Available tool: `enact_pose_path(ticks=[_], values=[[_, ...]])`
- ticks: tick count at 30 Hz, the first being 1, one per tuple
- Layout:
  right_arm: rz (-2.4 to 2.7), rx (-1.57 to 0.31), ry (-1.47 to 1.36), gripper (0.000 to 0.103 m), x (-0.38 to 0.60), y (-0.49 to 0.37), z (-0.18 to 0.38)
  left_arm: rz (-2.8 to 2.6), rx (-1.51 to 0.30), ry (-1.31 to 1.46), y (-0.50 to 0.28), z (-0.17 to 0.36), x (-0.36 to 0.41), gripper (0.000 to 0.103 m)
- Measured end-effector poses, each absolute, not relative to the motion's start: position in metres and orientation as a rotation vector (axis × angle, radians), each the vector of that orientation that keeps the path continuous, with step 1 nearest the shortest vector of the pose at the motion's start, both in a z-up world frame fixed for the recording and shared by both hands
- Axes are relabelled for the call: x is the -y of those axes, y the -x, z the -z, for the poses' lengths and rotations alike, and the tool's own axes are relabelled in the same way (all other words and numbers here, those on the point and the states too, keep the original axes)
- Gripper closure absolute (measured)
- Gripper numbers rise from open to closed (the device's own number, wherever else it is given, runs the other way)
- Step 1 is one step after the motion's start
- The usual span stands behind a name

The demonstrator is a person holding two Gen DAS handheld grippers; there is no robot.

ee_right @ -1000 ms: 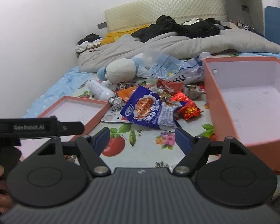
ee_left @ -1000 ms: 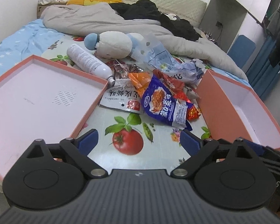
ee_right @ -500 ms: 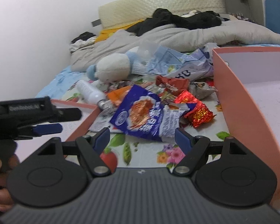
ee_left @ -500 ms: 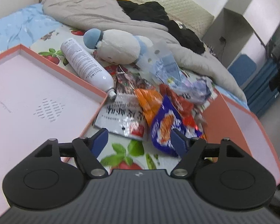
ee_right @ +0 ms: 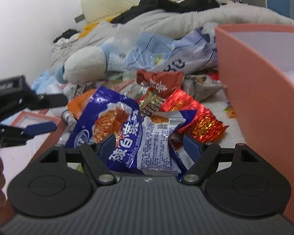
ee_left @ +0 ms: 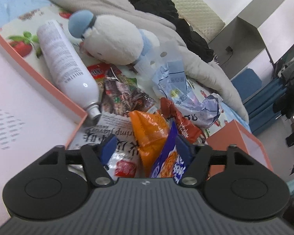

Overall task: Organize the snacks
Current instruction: 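Lower the right tool onto the blue spicy-strip bag and close it while the left tool approaches the pile, then grasp the orange snack bag with the left tool while the right tool holds the blue bag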

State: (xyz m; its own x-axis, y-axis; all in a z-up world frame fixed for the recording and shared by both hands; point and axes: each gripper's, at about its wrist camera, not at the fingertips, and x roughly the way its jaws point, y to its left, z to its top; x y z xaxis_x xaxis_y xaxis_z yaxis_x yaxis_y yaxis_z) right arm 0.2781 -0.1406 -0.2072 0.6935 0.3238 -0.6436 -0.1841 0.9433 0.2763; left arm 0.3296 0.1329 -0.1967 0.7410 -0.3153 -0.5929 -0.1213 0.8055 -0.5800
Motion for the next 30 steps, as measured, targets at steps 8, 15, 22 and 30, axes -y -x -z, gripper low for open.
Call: enact_pose_path(ticks=[8,15,22,30], values=[[-0.321,-0.774,-0.190,0.045,0.140,-0.284,0.220,0.112,-0.755,0.759,-0.360,0.224,-0.137,0.047],[-0.322,-0.771,-0.198,0.061,0.146,-0.281,0.214,0.121,-0.735,0.789,-0.360,0.222,-0.137,0.083],[-0.311,-0.746,-0.134,0.065,0.147,-0.261,0.197,0.135,-0.694,0.721,-0.335,0.199,-0.125,0.100],[-0.275,-0.746,-0.069,0.066,0.154,-0.231,0.184,0.117,-0.645,0.617,-0.280,0.160,-0.114,0.101]])
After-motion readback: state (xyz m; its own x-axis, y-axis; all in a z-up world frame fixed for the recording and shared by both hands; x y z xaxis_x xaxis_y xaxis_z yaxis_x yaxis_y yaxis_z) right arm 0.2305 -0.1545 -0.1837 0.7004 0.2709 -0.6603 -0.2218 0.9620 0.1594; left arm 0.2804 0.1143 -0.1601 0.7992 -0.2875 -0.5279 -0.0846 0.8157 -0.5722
